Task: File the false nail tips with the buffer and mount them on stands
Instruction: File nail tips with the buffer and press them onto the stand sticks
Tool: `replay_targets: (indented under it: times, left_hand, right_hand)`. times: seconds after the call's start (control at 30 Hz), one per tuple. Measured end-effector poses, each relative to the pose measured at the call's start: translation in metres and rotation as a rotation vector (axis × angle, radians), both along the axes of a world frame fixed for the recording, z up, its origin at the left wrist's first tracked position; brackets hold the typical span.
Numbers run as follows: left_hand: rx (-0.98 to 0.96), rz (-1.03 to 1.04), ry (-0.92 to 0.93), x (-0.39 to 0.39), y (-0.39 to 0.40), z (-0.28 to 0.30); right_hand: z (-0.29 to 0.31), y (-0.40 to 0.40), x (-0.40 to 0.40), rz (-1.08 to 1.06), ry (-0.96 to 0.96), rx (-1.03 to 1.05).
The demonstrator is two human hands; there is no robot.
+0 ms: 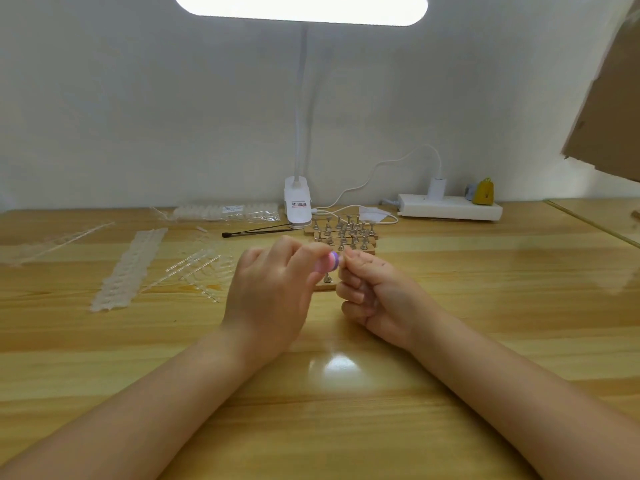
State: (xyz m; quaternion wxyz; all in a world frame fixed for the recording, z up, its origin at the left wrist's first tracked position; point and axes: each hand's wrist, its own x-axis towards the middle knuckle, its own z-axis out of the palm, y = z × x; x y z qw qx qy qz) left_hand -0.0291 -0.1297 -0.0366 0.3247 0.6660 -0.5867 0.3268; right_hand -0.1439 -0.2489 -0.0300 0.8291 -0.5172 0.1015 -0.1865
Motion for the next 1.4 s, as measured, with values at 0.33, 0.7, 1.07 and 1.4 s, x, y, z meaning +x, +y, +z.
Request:
replay_targets:
  times: [0.33,0.7,1.07,1.4]
  left_hand:
    - [0.021,0.045,0.109,0.003,0.003,0.000]
    - [0.005,0.021,0.265,0.005,-0.001,-0.008]
    - [0.019,-0.026,0.275,0.004,0.000,-0.008]
    - [0.080,-0.049,0.250,0.000,0.002,-0.006]
  right_hand:
    - [0.003,-0.002,-0.002,-0.120,0.045,0.161]
    - [-0.003,-0.005,-0.001,-0.162,0.040,0.021]
    - [-0.010,-0.006,-0.001,-0.202,0.049,-0.191]
    - [-0.008,-0.002,-0.001,-0.184,0.071,-0.228]
